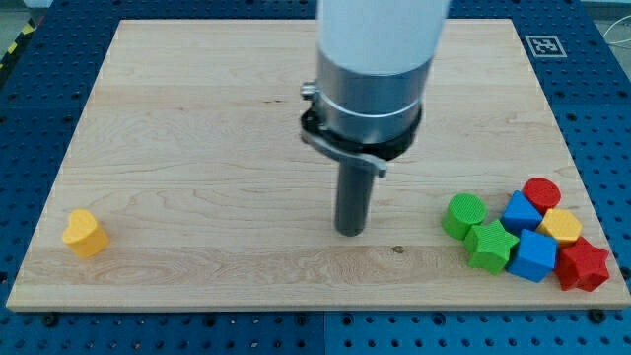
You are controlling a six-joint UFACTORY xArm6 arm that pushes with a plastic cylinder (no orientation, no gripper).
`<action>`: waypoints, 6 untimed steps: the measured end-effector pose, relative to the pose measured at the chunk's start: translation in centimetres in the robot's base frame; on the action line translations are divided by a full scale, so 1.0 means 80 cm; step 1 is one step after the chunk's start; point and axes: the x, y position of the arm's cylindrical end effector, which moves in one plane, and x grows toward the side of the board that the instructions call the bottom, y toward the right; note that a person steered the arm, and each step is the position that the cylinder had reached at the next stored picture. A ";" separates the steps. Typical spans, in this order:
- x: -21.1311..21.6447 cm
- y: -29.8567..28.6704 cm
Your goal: Slide the yellow heart to the group of blocks
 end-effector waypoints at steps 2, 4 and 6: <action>0.012 -0.083; 0.022 -0.155; 0.052 -0.223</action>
